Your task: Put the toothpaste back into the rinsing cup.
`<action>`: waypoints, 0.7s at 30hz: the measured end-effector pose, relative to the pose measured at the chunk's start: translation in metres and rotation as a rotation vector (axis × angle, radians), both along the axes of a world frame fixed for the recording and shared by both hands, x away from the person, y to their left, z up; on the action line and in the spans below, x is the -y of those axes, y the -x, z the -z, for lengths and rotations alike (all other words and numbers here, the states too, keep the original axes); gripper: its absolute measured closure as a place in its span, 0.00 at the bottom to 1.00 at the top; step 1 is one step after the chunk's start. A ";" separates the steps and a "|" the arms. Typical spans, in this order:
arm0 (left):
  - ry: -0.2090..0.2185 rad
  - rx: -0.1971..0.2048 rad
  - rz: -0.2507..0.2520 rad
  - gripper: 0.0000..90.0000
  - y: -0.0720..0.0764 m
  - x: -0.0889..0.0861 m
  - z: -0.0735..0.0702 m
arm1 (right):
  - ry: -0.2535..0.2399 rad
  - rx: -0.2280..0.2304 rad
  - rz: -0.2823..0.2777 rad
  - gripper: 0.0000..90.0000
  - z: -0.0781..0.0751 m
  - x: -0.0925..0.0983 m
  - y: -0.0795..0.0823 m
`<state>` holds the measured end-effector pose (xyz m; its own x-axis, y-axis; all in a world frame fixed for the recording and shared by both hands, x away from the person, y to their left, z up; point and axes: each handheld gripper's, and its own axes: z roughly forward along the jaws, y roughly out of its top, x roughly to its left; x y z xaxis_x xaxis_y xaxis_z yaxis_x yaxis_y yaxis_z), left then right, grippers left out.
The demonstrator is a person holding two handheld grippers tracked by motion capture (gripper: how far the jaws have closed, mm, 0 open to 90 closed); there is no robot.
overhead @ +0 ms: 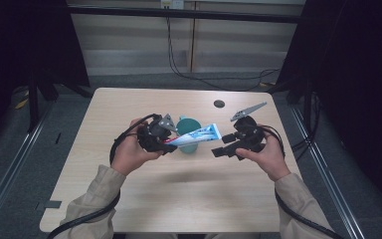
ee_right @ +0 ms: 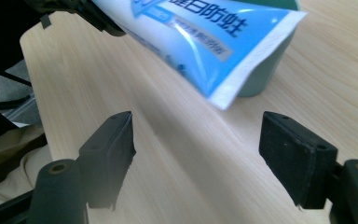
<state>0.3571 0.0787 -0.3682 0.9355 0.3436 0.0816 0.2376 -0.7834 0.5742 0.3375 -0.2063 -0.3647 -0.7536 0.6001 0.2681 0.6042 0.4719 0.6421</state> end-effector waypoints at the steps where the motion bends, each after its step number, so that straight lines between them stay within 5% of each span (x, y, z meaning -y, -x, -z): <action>1: 0.005 -0.002 -0.006 0.81 0.000 0.000 0.001 | -0.005 0.000 0.004 0.31 0.000 -0.001 0.000; 21: 0.057 -0.004 -0.055 0.81 -0.002 0.013 0.003 | -0.104 -0.021 0.041 0.37 0.013 -0.022 0.000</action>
